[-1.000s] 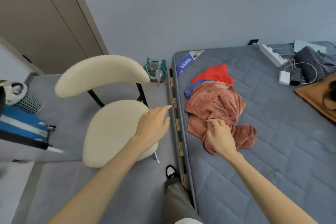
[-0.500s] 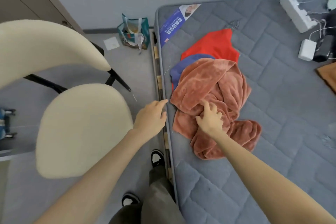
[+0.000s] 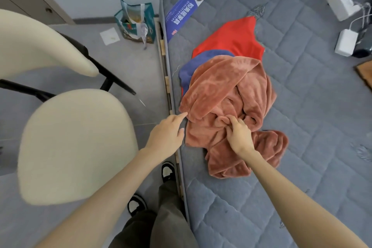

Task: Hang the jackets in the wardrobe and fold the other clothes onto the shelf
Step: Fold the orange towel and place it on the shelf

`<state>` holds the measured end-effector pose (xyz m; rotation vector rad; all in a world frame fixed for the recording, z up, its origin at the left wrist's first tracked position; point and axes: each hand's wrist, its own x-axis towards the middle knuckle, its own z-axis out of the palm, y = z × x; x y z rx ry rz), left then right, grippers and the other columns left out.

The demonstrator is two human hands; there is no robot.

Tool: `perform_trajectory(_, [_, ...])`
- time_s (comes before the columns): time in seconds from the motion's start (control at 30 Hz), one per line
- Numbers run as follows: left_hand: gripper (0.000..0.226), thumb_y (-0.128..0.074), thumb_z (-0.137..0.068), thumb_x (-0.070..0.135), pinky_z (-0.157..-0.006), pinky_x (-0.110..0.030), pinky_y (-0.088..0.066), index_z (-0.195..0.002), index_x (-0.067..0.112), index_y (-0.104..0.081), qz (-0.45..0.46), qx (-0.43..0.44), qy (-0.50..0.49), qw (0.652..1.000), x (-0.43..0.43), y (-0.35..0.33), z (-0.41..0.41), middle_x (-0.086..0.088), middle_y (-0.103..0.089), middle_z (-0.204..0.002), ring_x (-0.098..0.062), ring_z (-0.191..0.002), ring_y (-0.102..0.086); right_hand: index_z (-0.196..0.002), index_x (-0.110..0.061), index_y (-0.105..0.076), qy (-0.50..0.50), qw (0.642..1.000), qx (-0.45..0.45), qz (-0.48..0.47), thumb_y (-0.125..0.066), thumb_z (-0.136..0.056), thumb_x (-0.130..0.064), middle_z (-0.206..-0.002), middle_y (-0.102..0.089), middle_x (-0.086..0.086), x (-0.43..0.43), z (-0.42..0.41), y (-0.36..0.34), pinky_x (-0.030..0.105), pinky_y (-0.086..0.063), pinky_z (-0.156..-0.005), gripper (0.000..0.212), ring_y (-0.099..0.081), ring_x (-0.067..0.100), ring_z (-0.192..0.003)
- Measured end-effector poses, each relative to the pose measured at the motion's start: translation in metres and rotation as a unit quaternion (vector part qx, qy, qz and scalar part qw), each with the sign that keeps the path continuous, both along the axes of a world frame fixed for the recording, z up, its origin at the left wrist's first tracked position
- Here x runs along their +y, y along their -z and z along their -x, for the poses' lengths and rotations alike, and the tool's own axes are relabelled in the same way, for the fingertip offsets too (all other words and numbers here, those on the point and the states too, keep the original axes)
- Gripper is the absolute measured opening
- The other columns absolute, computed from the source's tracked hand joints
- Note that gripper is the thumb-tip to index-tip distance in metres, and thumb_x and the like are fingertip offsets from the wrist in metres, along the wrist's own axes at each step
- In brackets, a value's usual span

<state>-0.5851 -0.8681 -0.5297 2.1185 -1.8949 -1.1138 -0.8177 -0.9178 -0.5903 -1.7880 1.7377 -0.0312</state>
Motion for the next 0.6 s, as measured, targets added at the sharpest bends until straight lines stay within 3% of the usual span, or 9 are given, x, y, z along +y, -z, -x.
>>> perform_trajectory(0.1, [0.051,-0.042,-0.101,0.026,-0.094,-0.032,-0.042,-0.15,0.027,-0.029,0.03,0.011,-0.008,0.999,0.001,-0.024,0.0,0.001,-0.041,-0.147,-0.02,-0.127,-0.045,-0.125,-0.013,-0.058,-0.011,0.995,-0.068,0.068,-0.049,-0.097,-0.011,-0.11,-0.059,0.009,0.0,0.001,-0.05,0.028,-0.038,-0.079,0.03,-0.057,0.028,-0.099])
perform_trajectory(0.27, [0.057,-0.048,-0.099,0.028,-0.1,-0.031,-0.037,-0.151,0.03,-0.026,0.075,0.059,-0.034,0.995,0.004,-0.077,-0.017,0.002,-0.04,-0.148,-0.019,-0.132,-0.041,-0.117,-0.011,-0.063,-0.035,0.975,-0.171,0.135,-0.054,-0.092,-0.001,-0.106,-0.065,0.008,-0.009,-0.011,-0.149,0.02,-0.039,-0.086,0.029,-0.057,0.018,-0.097])
perform_trajectory(0.4, [0.066,-0.058,-0.093,0.028,-0.103,-0.026,-0.034,-0.151,0.031,-0.026,0.125,0.091,-0.032,0.987,0.011,-0.125,-0.04,0.002,-0.042,-0.147,-0.016,-0.13,-0.043,-0.121,-0.007,-0.062,-0.061,0.954,-0.261,0.135,-0.053,-0.091,0.008,-0.121,-0.061,-0.007,-0.01,-0.048,-0.225,0.013,-0.034,-0.102,0.035,-0.053,0.006,-0.114])
perform_trajectory(0.47, [0.077,-0.067,-0.085,0.02,-0.109,-0.03,-0.035,-0.151,0.028,-0.027,0.151,0.125,-0.007,0.981,0.019,-0.152,-0.056,0.007,-0.043,-0.145,-0.011,-0.131,-0.042,-0.121,-0.001,-0.061,-0.069,0.941,-0.313,0.113,-0.051,-0.093,0.009,-0.126,-0.062,0.001,-0.008,-0.07,-0.26,0.018,-0.036,-0.106,0.032,-0.054,0.009,-0.118])
perform_trajectory(0.53, [0.092,-0.074,-0.074,0.014,-0.104,-0.029,-0.041,-0.151,0.028,-0.026,0.168,0.148,0.002,0.975,0.036,-0.179,-0.076,0.019,-0.039,-0.142,0.0,-0.128,-0.041,-0.123,0.002,-0.059,-0.075,0.922,-0.372,0.08,-0.051,-0.095,0.005,-0.124,-0.064,0.007,-0.003,-0.092,-0.295,0.021,-0.041,-0.102,0.029,-0.057,0.011,-0.116])
perform_trajectory(0.6, [0.102,-0.081,-0.067,0.022,-0.102,-0.029,-0.043,-0.151,0.03,-0.024,0.194,0.119,0.007,0.974,0.059,-0.201,-0.1,0.02,-0.033,-0.146,0.0,-0.128,-0.039,-0.119,-0.004,-0.062,-0.091,0.898,-0.427,0.057,-0.052,-0.096,0.0,-0.115,-0.069,-0.001,0.008,-0.116,-0.329,0.017,-0.044,-0.093,0.026,-0.06,0.005,-0.109])
